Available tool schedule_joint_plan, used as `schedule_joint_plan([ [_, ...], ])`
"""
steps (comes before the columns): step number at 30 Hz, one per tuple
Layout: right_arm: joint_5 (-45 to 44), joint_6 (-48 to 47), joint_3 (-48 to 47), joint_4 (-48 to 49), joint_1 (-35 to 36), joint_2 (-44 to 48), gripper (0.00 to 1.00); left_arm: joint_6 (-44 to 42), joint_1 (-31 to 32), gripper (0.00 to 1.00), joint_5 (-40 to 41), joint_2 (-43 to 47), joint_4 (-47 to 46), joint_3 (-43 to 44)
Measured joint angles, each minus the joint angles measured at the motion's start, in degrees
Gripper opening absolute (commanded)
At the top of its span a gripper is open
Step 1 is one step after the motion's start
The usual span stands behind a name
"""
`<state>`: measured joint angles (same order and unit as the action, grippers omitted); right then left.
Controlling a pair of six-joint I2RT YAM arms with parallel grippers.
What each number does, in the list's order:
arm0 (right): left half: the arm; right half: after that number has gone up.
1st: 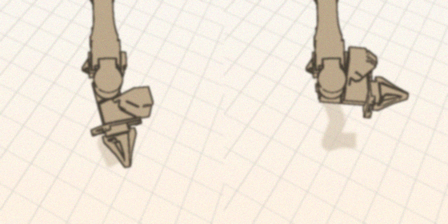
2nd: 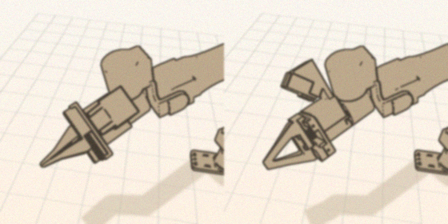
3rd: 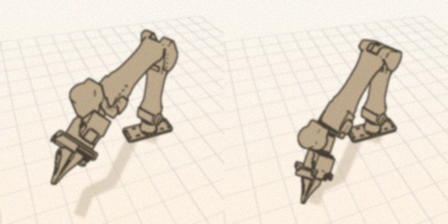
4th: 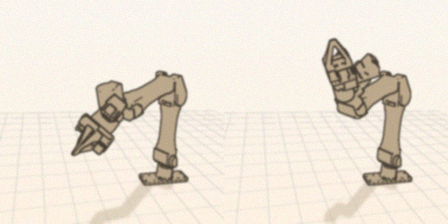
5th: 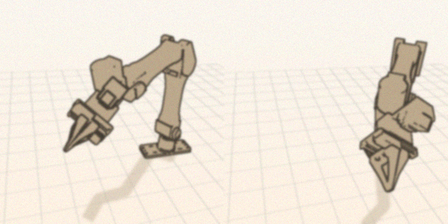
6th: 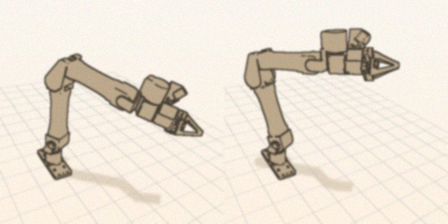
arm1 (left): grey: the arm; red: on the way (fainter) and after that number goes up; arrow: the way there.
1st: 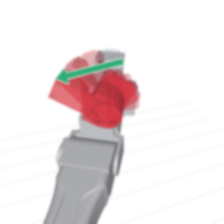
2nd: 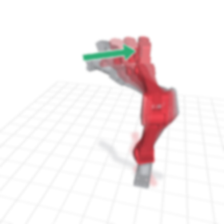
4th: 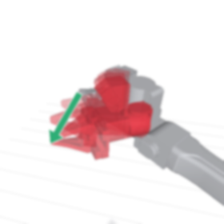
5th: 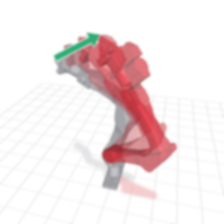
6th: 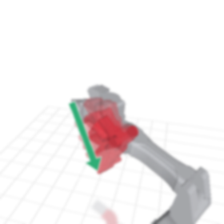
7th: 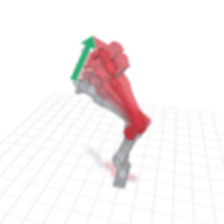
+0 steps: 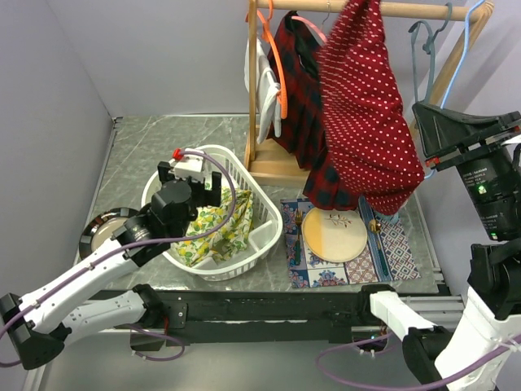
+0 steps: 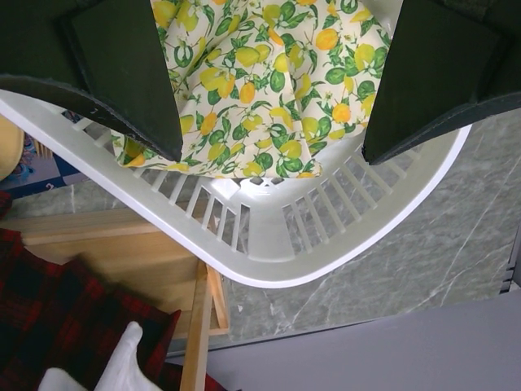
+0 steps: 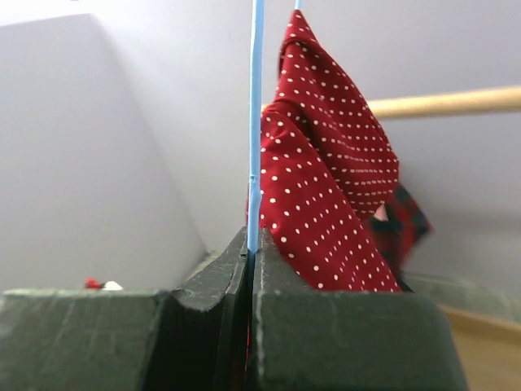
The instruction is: Remove the skirt from the hanger
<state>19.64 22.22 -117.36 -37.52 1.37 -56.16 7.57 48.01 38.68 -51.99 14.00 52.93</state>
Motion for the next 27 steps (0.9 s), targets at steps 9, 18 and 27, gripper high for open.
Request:
schedule_joint_plan([
  [9,12.9,6.9,10.0,11.9,0.0,4.4,0.0,2.3,0.0,0.99,-10.2,10.2,-0.7,0.3],
  [18,21.4,14.2,10.0,18.0,3.6,-1.7,0.0,5.0,0.0,0.99,-22.4,18.6,-1.2,12.2],
  [27,13.0,9.4,13.0,14.9,25.6,-8.0,0.0,7.6,0.0,0.99,-29.0,18.3,4.1,15.0],
])
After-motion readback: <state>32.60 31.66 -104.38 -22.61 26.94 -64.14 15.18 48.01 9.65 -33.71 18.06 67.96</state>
